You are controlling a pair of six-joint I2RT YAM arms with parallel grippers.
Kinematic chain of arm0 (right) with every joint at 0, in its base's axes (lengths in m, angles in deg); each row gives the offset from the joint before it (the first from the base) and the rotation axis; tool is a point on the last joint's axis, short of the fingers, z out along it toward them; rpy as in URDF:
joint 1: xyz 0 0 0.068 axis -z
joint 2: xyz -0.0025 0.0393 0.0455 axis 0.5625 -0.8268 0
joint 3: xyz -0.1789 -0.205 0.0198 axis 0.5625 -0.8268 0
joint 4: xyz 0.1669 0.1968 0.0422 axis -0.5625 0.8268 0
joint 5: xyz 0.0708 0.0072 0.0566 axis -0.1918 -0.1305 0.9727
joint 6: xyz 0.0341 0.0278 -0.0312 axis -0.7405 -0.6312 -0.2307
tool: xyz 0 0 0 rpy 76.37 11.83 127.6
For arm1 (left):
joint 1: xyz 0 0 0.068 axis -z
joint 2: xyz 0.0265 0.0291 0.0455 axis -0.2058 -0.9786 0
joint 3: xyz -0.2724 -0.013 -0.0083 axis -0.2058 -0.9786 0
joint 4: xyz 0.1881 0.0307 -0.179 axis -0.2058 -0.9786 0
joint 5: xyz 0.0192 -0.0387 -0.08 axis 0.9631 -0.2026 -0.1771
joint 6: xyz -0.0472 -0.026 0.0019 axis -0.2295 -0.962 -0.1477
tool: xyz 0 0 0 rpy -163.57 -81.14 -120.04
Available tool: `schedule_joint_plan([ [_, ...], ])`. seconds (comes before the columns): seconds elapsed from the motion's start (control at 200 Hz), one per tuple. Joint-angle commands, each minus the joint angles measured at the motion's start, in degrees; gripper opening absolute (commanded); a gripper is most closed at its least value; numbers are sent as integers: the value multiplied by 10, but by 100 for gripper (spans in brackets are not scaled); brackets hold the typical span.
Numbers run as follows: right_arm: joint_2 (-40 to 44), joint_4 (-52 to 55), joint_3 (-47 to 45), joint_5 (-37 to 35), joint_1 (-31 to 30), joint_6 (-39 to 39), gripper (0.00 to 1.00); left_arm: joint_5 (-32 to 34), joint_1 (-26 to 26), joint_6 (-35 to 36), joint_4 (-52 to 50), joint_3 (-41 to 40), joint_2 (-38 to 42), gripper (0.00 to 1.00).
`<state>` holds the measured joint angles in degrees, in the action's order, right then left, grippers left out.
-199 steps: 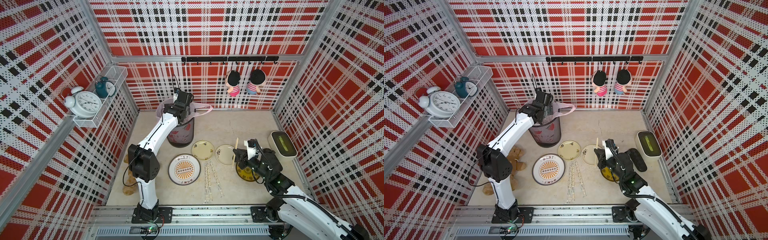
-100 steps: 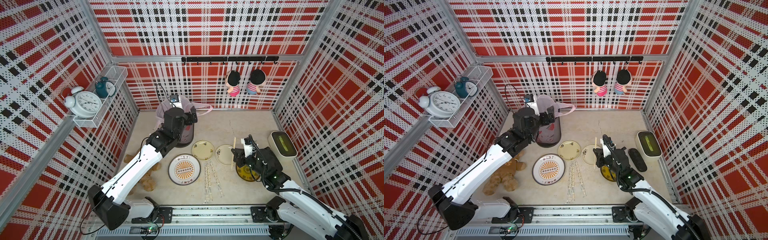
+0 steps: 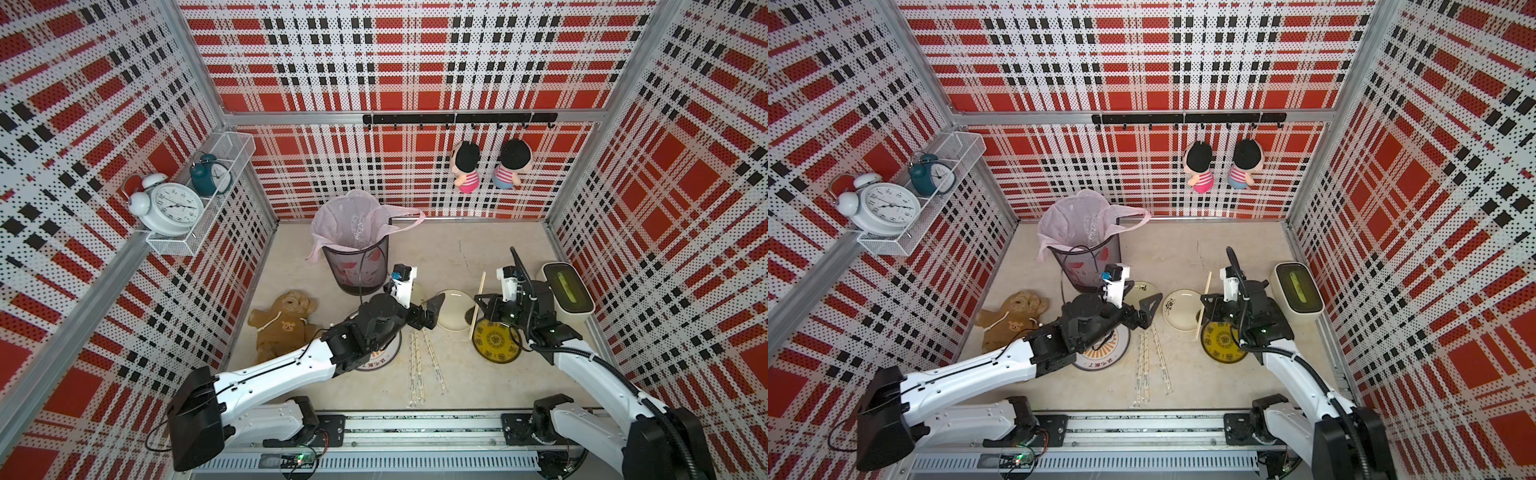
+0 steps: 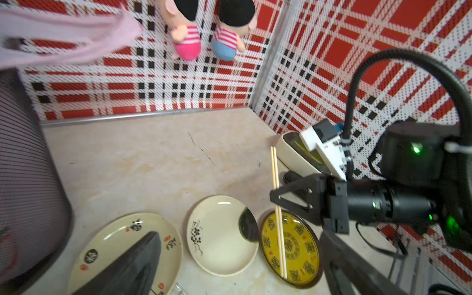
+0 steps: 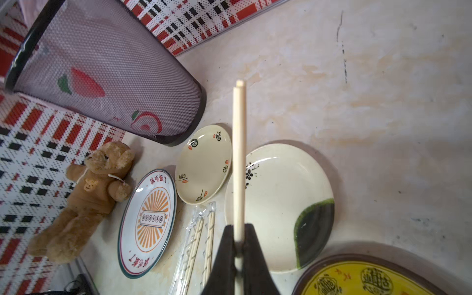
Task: Remove the packaging of disposable chopsticks
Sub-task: Place the disposable chopsticks on the plate.
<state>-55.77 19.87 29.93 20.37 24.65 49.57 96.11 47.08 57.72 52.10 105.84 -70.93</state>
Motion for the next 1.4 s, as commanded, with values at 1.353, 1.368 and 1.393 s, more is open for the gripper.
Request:
schedule_joint_plan([
  [1.353,-176,255,67,4,117,54,0,-79,98,-54,167,88,-333,91],
  [1.368,-177,258,68,2,116,54,0,-79,98,-54,167,89,-333,91],
  [1.393,-178,261,70,-2,117,57,0,-79,97,-53,167,88,-333,91],
])
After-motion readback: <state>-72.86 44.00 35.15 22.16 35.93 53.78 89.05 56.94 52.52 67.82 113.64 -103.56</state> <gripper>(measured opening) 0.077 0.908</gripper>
